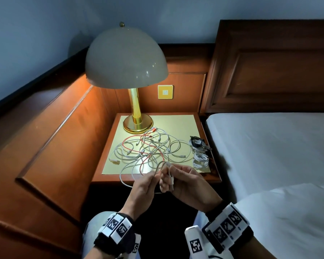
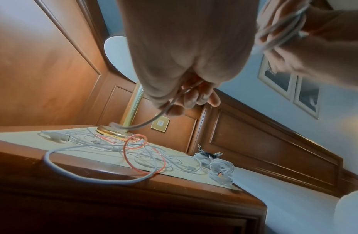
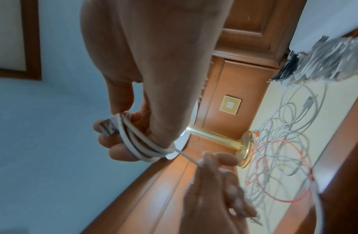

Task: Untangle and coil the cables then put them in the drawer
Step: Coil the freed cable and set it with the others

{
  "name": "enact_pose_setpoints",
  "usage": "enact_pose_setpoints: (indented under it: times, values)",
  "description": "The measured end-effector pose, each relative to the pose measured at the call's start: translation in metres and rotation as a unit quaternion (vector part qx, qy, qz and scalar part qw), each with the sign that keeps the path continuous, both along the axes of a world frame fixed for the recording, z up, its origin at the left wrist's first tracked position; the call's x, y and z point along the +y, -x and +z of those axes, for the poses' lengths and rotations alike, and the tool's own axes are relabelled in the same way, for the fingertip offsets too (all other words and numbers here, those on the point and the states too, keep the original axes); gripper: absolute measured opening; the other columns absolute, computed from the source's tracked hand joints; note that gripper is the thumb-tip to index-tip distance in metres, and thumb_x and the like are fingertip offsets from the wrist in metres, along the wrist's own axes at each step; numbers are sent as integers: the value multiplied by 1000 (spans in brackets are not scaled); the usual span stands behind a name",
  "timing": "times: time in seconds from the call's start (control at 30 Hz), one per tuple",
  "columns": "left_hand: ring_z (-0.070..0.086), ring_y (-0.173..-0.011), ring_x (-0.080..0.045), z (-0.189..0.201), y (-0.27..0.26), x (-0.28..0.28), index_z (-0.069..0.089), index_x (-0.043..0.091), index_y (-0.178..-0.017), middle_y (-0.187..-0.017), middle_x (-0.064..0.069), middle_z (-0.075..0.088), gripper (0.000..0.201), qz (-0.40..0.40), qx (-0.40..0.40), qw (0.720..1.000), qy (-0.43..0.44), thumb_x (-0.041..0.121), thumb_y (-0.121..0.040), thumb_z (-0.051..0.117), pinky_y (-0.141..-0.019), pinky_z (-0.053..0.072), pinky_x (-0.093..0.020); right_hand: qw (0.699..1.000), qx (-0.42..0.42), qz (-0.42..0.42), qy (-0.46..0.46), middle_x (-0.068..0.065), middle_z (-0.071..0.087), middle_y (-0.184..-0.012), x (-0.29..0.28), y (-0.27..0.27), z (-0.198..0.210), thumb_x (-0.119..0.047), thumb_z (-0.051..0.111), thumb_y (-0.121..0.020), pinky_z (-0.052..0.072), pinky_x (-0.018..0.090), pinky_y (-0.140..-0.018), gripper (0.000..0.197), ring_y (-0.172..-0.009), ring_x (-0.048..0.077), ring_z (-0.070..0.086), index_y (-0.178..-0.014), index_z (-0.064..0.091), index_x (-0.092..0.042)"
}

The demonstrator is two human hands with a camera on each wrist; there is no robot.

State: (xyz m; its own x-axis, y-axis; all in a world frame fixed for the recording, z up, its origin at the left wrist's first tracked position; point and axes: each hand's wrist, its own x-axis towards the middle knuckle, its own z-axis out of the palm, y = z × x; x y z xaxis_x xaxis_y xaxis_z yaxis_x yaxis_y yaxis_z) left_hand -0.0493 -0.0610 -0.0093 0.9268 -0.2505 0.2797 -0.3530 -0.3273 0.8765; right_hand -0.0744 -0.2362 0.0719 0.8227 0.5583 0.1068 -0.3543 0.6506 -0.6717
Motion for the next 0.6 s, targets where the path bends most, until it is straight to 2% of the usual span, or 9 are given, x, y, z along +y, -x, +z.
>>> enact_pose_setpoints:
  times: [0.07,0.13,0.2,0.37,0.43,0.5,0.53,0.57,0.6]
  values:
    - [50,-67,-2,-8,-5,7,53,22,-86,-71,13,55,34,20,-38,998,-53,47,-100,36,-68,45,-28,999,0,-5,-38,13,60,-87,2,-4,10,-15,56,-101,53,31,-80,21,-83,24,60,-107,60,5]
    - [51,-67,0,-12,-7,8,53,25,-87,-73,14,55,31,27,-63,995,-75,46,-101,35,-67,45,-26,997,0,-18,-70,13,60,-90,4,-10,17,-14,57,-100,53,31,-82,20,-86,24,60,-108,62,3]
    - [52,-67,-4,-14,-8,6,55,21,-87,-73,13,55,34,27,-78,992,-90,43,-103,35,-67,47,-30,994,12,-49,-99,12,60,-93,6,-18,21,-14,59,-99,53,30,-84,18,-87,23,60,-108,64,1]
    - [49,-71,-15,-11,-3,2,53,15,-85,-77,3,55,35,6,-112,987,-116,36,-106,35,-68,44,-35,968,62,-222,-100,12,66,-93,9,-50,17,-8,52,-99,58,30,-84,20,-88,23,65,-100,70,0]
    - [47,-71,-15,-8,-2,0,51,14,-84,-78,2,54,36,4,-122,984,-131,36,-107,34,-67,42,-33,950,14,-310,19,14,70,-94,7,-58,11,-3,56,-96,58,31,-86,15,-92,24,67,-98,70,0]
    - [45,-70,-14,-7,-3,1,50,12,-84,-78,2,54,36,6,-135,980,-146,35,-107,34,-66,39,-29,896,-101,-365,233,13,74,-96,6,-61,5,2,55,-98,56,27,-88,15,-95,21,70,-95,69,-1]
    - [45,-70,-14,-7,-4,2,50,11,-84,-77,2,53,36,8,-139,978,-156,34,-107,34,-66,38,-28,872,-143,-359,302,12,75,-95,6,-61,0,2,54,-99,56,26,-87,16,-94,18,71,-93,68,-1]
    - [44,-69,-14,-8,-5,3,49,11,-84,-76,2,52,36,8,-139,976,-166,34,-107,34,-66,37,-27,867,-155,-339,330,11,75,-92,5,-61,-4,1,55,-100,56,26,-86,15,-90,17,71,-92,68,0]
    - [43,-68,-14,-8,-6,4,49,11,-83,-75,2,51,36,5,-140,975,-170,34,-107,35,-65,36,-26,879,-138,-315,329,10,74,-86,4,-59,-7,-3,57,-100,56,26,-82,14,-83,16,69,-92,68,1]
